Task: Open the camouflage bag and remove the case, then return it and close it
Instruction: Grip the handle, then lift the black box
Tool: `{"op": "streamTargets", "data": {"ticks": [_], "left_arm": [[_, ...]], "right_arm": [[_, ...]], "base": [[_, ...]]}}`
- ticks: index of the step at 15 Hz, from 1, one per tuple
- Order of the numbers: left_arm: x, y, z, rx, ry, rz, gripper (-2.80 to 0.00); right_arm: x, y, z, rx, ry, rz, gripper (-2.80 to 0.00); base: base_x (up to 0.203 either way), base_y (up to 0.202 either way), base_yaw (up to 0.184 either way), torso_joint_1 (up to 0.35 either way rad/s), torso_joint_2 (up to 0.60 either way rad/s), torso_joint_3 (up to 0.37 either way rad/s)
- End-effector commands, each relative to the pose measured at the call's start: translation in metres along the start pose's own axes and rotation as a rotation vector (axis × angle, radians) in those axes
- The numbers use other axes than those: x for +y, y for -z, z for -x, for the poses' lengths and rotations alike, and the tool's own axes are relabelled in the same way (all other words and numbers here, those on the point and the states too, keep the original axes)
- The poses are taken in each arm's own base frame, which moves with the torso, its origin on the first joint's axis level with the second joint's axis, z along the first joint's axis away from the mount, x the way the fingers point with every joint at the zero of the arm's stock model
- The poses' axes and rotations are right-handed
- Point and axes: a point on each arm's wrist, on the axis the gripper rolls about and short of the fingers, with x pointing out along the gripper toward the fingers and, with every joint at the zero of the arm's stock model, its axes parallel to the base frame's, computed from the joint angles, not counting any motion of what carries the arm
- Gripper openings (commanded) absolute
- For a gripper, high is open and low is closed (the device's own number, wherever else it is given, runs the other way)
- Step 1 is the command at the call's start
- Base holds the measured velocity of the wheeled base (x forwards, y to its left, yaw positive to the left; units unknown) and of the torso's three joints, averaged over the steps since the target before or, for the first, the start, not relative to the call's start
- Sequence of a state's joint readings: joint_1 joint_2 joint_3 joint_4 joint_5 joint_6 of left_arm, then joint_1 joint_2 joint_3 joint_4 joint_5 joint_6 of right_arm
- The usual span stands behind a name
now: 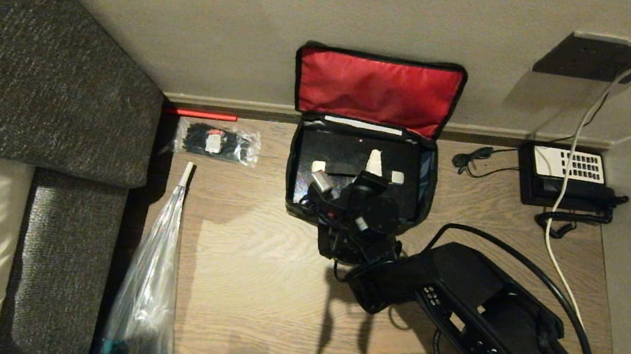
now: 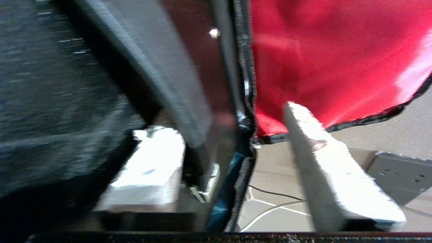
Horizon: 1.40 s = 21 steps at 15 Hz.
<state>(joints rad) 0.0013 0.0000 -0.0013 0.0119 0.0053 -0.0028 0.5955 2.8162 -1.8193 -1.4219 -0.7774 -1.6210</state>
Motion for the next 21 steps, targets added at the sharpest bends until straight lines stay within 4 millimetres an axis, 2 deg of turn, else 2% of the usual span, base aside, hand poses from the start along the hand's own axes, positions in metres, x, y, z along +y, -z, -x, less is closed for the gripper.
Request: {"op": "streamTargets", "data": {"ticks": [1, 9, 13, 17, 21], "left_arm": [[0.0, 0.0, 0.0, -0.003, -0.001, 0.0, -2.8], [0.0, 0.0, 0.0, -0.003, -0.001, 0.0, -2.8], [0.0, 0.0, 0.0, -0.002, -0.001, 0.0, -2.8], [0.0, 0.0, 0.0, -0.002, -0.001, 0.0, -2.8], [0.0, 0.0, 0.0, -0.003, -0.001, -0.001, -2.8]], "right_arm": [[0.01, 0.001, 0.005, 0.003, -0.015, 0.017, -2.8], [0.013, -0.003, 0.013, -0.009, -0.006, -0.022, -2.8], [0.002, -0.004, 0.037, -0.044, -0.046, -0.008, -2.8], [-0.02, -0.009, 0.061, -0.085, -0.096, -0.024, -2.8], [-0.005, -0.009, 0.063, -0.084, -0.104, -0.009, -2.8]], "base": [[0.0, 0.0, 0.0, 0.0, 0.0, 0.0], [0.0, 0.0, 0.0, 0.0, 0.0, 0.0], [0.0, 0.0, 0.0, 0.0, 0.0, 0.0], [0.0, 0.0, 0.0, 0.0, 0.0, 0.0], [0.0, 0.0, 0.0, 0.0, 0.0, 0.0]]}}
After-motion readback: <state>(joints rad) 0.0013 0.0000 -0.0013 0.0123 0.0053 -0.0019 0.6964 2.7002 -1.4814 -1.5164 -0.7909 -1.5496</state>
